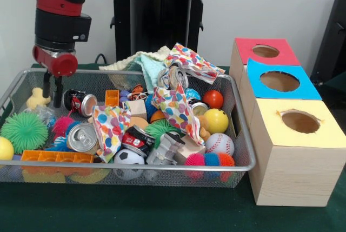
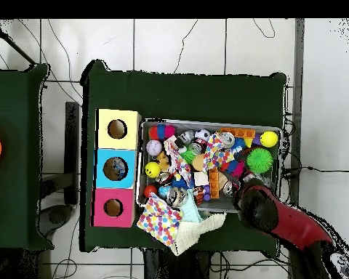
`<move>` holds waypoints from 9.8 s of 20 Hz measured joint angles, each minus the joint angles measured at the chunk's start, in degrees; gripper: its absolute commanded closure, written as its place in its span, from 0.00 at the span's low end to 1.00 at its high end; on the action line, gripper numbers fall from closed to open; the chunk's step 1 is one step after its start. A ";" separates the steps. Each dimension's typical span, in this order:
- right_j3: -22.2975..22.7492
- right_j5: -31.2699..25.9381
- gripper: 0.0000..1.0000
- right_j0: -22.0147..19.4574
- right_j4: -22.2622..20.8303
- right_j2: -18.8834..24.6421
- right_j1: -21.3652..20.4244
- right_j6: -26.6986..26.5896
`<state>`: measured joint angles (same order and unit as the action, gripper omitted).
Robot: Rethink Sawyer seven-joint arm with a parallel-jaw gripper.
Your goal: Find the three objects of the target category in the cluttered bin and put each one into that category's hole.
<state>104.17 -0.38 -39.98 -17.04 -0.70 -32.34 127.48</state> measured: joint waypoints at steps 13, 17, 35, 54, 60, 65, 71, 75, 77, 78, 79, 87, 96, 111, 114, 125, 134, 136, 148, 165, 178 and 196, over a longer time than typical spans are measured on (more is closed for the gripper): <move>0.66 0.00 0.00 1.37 0.01 0.01 0.15 0.00; 0.65 0.00 0.00 1.90 0.01 0.00 0.25 0.00; 0.50 0.00 0.00 2.47 0.01 -0.07 0.55 0.00; -2.26 -0.01 0.00 2.41 0.00 -0.64 0.59 0.00; -3.24 -0.01 0.00 2.40 0.00 -0.65 0.60 0.00; -3.71 -0.01 0.00 2.40 0.00 -0.65 0.60 0.00; -3.71 -0.01 0.00 2.33 -0.01 -0.64 0.64 0.00; -3.71 -0.01 0.00 1.76 0.00 -0.64 0.71 0.00; -3.71 -0.01 0.00 1.45 0.00 -0.64 0.80 0.00; -3.72 -0.01 0.00 1.22 -0.01 -0.65 0.93 0.00; -3.76 0.00 0.00 1.02 0.00 -0.65 1.08 0.00; -4.01 0.00 0.00 0.15 0.00 -1.12 2.92 0.00; -4.01 0.00 0.00 0.14 -0.03 -2.16 3.90 0.00; -6.90 0.00 0.00 0.00 -0.72 -2.43 5.30 0.00; -7.47 0.00 0.00 -0.25 -0.72 -2.43 5.76 0.00; -7.63 0.01 0.00 -1.13 -1.77 -2.17 6.64 0.00; -7.62 -0.01 0.00 -4.39 -3.23 -0.14 6.65 0.00; -7.62 -0.08 0.00 -4.67 -3.38 0.11 6.65 0.00; -7.48 -2.34 0.00 -6.89 -3.98 3.41 6.45 0.00; -6.31 -4.02 0.00 -8.99 -6.01 7.25 5.65 0.00; -4.63 -6.87 0.00 -8.92 -8.07 7.47 4.96 0.00; -4.49 -6.87 0.00 -8.19 -8.43 7.47 -1.11 0.00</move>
<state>99.69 -7.24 -48.17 -25.47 6.77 -33.46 127.48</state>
